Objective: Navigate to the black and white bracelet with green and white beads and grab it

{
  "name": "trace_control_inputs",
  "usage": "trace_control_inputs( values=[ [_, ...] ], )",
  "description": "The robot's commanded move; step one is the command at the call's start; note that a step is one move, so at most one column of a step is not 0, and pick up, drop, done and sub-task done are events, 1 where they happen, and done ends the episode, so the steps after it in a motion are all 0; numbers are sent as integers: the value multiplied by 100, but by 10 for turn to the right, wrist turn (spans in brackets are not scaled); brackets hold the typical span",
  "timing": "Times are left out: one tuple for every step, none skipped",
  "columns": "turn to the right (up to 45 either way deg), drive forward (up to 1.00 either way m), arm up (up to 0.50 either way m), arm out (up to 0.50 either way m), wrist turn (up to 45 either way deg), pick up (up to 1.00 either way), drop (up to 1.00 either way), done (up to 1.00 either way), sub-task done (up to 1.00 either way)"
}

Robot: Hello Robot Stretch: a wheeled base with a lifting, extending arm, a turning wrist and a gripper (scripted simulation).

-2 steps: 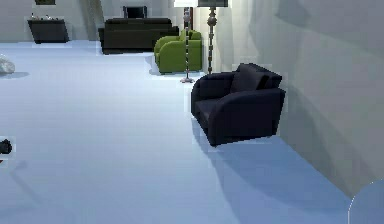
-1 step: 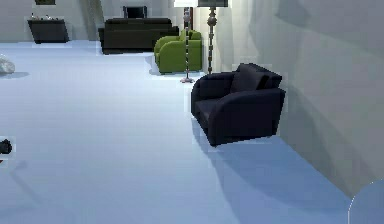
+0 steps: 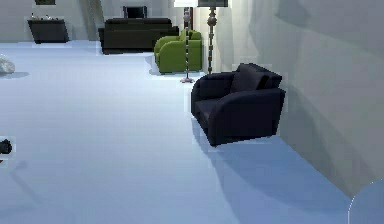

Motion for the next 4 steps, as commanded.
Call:
trace_control_inputs(
  values=[
    [0, 0, 0, 0, 450, 0, 0, 0, 0],
    [0, 0, 0, 0, 300, 0, 0, 0, 0],
    [0, 0, -30, 0, 0, 0, 0, 0, 0],
    [0, 0, 0, 0, 0, 100, 0, 0, 0]
  ],
)
